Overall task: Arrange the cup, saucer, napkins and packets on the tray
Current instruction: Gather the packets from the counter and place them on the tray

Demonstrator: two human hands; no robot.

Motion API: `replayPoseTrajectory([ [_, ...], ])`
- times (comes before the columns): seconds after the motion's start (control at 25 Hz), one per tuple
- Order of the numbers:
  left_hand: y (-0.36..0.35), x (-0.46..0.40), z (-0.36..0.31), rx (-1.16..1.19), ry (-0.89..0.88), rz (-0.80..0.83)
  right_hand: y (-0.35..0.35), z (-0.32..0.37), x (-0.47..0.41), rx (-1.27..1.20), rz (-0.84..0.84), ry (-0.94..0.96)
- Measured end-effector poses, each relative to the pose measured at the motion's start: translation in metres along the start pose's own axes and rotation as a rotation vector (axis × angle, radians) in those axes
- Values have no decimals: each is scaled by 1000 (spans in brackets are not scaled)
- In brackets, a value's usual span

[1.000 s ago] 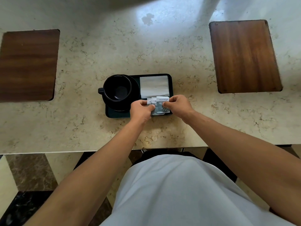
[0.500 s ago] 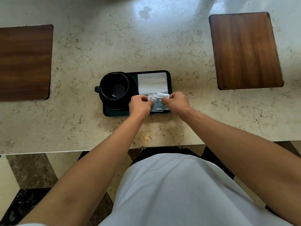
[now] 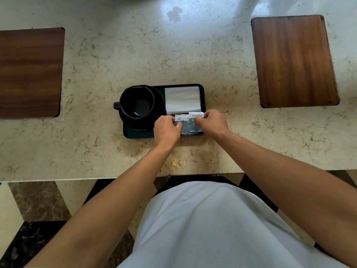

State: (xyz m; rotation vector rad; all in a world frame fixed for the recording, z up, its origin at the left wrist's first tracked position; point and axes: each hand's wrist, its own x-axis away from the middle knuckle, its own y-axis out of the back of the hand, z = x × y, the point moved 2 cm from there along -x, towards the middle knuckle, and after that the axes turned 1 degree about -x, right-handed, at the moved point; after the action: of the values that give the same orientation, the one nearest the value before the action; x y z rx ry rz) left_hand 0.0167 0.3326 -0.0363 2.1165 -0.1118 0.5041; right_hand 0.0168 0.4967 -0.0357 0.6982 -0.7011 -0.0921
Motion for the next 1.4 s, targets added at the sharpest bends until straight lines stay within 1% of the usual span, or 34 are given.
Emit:
replayPoseTrajectory([
  [0.12,-4,3,5,-72,-36,-47,0,3,1,61,-22,9],
  [0.24,-5,14,9,-68,-105,-119,0,5,3,116,-31,25],
  [0.28,-4,18,10,-73,-162,-145,0,5,3,143,-39,35],
  [0.36,-2,24,10,-129,-336,-174,2,5,4,184,-61,61],
  [0.44,-1,25,8,-202,-502,-151,4,5,5,181,-84,104],
  [0.52,0,23,7,-235,-565,-100,5,2,7,169,-104,147],
  [0.6,0,21,6,-235,-564,-66,7,1,9,171,-106,209],
  [0.72,-1,19,6,-224,-532,-56,7,-1,11,226,-38,317],
  [0.8,-2,19,6,-213,-512,-52,6,-3,13,286,1,349],
  [1.0,-4,20,5,-241,-495,-61,5,-9,15,327,1,361],
  [1.4,-4,25,8,-222,-483,-70,2,-4,14,306,21,416],
])
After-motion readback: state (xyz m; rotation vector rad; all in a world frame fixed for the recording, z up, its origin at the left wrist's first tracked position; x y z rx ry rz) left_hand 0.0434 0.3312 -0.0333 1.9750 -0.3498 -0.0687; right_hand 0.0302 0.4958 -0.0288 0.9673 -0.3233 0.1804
